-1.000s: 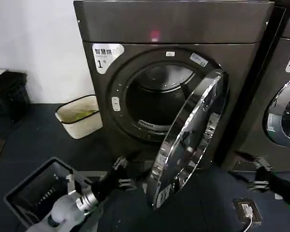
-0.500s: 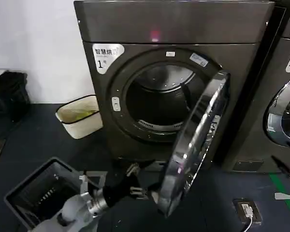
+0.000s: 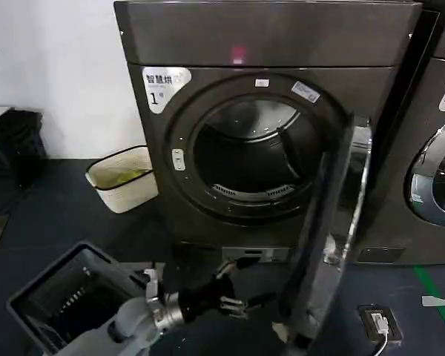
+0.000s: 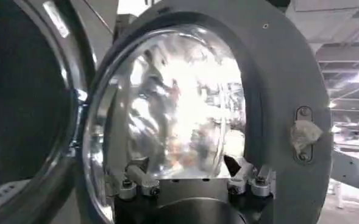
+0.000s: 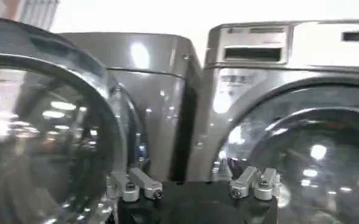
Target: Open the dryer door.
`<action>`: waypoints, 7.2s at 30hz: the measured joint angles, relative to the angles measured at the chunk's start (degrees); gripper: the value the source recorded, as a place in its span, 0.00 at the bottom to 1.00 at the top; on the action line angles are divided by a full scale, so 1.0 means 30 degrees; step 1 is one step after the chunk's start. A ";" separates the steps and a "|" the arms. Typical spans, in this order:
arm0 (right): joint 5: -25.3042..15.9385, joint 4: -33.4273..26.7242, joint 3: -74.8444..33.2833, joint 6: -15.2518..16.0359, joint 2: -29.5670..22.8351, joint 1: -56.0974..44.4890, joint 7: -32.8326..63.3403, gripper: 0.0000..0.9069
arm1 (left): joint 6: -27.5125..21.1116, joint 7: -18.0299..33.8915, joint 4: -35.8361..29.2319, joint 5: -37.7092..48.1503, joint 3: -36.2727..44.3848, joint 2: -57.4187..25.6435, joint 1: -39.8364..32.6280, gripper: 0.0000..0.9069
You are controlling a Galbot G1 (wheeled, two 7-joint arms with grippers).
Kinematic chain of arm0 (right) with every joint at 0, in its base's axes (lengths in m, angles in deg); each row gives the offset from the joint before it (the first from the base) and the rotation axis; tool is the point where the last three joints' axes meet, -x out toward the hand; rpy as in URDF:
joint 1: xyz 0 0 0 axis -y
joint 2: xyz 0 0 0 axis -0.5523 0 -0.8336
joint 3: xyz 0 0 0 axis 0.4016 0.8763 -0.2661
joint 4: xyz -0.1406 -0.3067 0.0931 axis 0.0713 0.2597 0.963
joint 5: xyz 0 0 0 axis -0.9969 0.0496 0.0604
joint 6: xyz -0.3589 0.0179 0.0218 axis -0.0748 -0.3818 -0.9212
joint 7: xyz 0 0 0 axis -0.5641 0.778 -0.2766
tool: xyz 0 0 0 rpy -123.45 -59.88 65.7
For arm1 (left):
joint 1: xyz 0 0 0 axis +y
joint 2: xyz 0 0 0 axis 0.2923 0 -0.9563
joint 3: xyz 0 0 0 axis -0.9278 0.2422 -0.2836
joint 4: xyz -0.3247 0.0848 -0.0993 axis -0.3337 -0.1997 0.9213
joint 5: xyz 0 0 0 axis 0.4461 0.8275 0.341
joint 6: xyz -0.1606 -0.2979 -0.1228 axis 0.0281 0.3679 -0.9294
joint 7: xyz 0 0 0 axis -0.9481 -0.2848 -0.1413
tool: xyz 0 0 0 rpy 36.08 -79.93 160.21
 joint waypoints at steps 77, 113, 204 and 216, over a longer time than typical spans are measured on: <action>-0.1599 0.0524 -0.8334 0.2054 -0.0056 -0.3848 1.3818 1.00 | 0.1002 0.4188 1.0220 -0.0826 0.7292 1.1504 -0.7689 1.00; -0.1695 0.0484 -0.7966 0.1463 -0.0041 -0.3749 1.3633 1.00 | 0.1807 0.6257 1.3060 -0.1455 0.7203 1.3519 -0.9410 1.00; -0.5518 -0.0058 -1.1023 0.0676 0.1206 -0.1932 1.6869 1.00 | 0.0519 0.7231 0.1526 -0.3994 0.0748 -1.7652 0.0993 1.00; -0.5514 0.0025 -1.1254 0.0567 0.1179 -0.2109 1.6751 1.00 | -0.0978 0.6651 0.2727 -0.6123 0.1107 -1.8747 0.1177 1.00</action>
